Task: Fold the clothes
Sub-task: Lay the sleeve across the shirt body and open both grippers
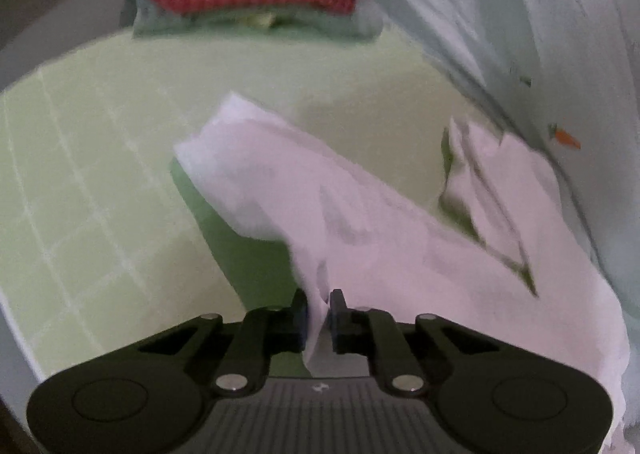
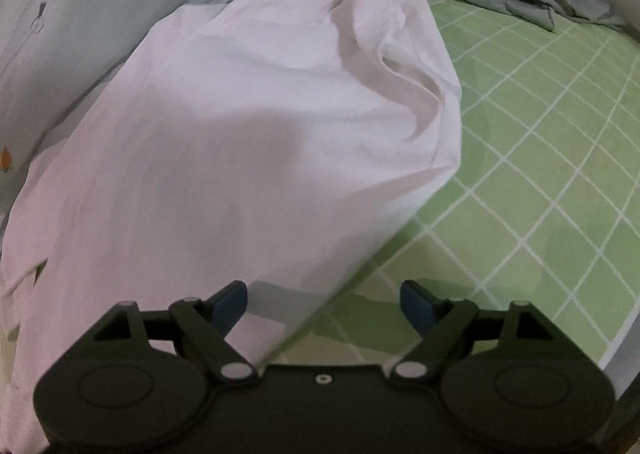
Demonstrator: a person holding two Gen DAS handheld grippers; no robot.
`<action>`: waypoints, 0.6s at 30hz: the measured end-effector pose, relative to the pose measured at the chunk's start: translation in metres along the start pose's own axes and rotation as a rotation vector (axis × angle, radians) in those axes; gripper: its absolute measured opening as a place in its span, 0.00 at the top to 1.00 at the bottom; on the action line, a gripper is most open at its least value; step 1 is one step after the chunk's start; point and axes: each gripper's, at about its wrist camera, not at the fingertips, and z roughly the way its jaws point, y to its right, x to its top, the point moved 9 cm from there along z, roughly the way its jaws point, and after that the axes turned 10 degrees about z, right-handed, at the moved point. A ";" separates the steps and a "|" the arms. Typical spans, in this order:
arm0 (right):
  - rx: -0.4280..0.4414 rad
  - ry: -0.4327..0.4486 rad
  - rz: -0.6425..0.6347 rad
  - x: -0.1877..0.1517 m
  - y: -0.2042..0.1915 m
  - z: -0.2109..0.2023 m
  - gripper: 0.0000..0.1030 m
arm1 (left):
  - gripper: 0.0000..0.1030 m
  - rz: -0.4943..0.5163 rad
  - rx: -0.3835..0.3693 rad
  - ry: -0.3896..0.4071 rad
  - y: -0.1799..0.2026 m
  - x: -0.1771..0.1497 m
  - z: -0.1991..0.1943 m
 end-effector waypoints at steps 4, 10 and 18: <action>0.006 -0.010 -0.036 -0.010 -0.007 -0.001 0.18 | 0.90 -0.020 0.044 0.043 -0.020 0.038 0.005; -0.024 -0.003 -0.065 -0.010 -0.013 0.002 0.17 | 0.67 0.142 0.170 0.036 -0.014 0.034 -0.012; -0.059 0.000 -0.100 -0.004 -0.030 0.013 0.08 | 0.27 0.380 0.122 0.094 0.044 0.026 -0.023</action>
